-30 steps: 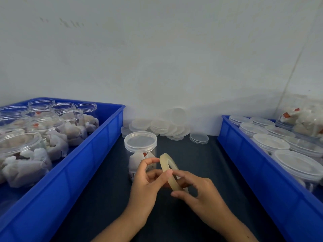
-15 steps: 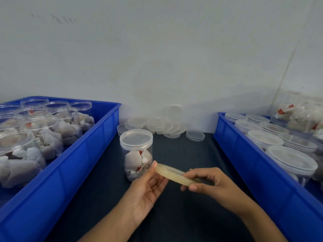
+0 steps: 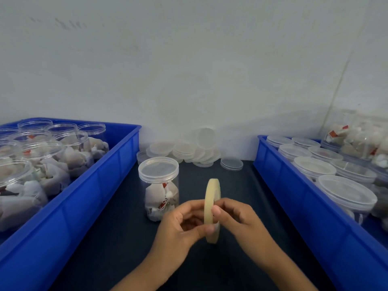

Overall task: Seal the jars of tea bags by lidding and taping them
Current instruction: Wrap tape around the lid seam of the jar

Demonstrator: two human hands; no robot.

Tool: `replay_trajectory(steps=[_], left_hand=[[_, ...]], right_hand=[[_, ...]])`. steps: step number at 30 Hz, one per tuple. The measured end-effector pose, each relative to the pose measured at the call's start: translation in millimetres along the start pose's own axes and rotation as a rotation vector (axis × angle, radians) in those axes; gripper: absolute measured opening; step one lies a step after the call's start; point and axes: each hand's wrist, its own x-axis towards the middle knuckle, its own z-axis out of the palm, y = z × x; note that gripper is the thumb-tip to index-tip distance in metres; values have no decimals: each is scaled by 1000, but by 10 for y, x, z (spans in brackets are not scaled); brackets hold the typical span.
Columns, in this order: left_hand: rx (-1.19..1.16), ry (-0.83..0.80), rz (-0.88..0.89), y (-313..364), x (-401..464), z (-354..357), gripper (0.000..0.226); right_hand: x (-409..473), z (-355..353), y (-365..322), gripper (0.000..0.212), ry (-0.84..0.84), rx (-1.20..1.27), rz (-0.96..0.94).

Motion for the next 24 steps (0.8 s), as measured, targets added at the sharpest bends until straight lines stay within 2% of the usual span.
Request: replay_trajectory(steps=[2,5,10,15,19,24], left_hand=[[160,34,96,0,-10,17,38],[396,72,164,-25,-37,5,37],[520,27,222,-68,-48,4,33],[651,65,281,-118,-58,8,39],[606,100,296,-107,-66,12,42],[689,71,331,-138,-85,11,42]], right_hand=[[-1,128,-23,36,101,153,7],[-6,212,-84,36,120,365,45],[-23,203,-130,41,149,587,67],[-28,197,-149,42,125,671,59],[-27,185,-144,35,55,738,43],[-25,183,-87,42,18,734,83]])
